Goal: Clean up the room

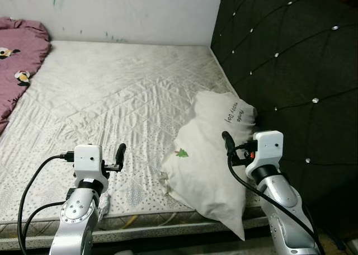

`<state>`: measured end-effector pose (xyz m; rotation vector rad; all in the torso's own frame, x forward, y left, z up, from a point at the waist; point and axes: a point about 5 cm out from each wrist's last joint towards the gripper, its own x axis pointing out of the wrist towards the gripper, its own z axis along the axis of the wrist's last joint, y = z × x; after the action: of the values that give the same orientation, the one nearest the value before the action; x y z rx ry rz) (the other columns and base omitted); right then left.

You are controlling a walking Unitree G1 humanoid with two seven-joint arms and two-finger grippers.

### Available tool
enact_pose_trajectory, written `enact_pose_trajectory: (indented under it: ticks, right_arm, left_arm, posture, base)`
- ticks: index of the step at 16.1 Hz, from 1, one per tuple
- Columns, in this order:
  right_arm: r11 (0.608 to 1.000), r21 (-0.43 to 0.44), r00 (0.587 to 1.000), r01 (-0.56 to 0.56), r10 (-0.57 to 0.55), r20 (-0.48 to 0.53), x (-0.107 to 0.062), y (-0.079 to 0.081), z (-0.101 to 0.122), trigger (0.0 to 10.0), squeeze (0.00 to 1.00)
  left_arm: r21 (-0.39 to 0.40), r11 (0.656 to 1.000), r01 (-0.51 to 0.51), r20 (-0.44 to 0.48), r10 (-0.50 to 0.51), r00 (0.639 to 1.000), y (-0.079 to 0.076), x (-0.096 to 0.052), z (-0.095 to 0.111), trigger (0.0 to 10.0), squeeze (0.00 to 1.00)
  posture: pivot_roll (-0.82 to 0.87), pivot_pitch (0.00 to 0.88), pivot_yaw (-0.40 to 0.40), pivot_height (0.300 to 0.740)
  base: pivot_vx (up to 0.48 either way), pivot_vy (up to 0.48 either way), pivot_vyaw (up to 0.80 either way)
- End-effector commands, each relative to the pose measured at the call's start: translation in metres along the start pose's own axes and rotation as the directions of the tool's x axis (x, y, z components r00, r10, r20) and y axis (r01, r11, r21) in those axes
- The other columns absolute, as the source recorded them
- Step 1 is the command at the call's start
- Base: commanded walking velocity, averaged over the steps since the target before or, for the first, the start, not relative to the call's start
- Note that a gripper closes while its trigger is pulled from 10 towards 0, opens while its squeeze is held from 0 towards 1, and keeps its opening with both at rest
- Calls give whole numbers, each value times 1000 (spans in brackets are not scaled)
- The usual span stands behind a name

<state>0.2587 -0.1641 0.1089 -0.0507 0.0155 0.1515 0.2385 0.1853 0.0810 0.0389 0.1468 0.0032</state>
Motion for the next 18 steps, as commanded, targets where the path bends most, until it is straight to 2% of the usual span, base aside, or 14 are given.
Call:
enact_pose_trajectory:
  ticks: [1, 9, 15, 16, 18]
  right_arm:
    - [1000, 0, 1000, 11, -11, -10, 0, -4, 0, 10000, 0]
    - [1000, -2, 1000, 4, -4, -12, 1, -4, -1, 10000, 0]
    - [1000, -8, 1000, -8, 8, -15, 2, -5, -1, 10000, 0]
    - [998, -3, 998, -66, 66, 13, 1, 0, 3, 10000, 0]
    - [997, -14, 997, -76, 76, 13, 1, 2, 4, 10000, 0]
  left_arm:
    - [6, 1000, -9, -7, 9, 1000, -1, 2, 1, 10000, 0]
    - [5, 1000, -17, -6, 17, 1000, -1, 4, 1, 10000, 0]
    - [-22, 999, -32, 28, 32, 999, 6, 4, 3, 10000, 0]
    - [5, 999, -42, 28, 42, 999, 8, 5, 3, 10000, 0]
    - [20, 1000, -18, 19, 17, 1000, 6, 5, 2, 10000, 0]
  posture:
    - [-12, 0, -86, 740]
    - [-7, 0, -92, 740]
    - [-6, 0, -98, 740]
    - [-5, 0, -99, 740]
    - [-2, 0, -101, 740]
  base:
    - [-255, 0, 0]
    - [-286, 0, 0]
    - [0, 0, 0]
    - [0, 0, 0]
    - [0, 0, 741]
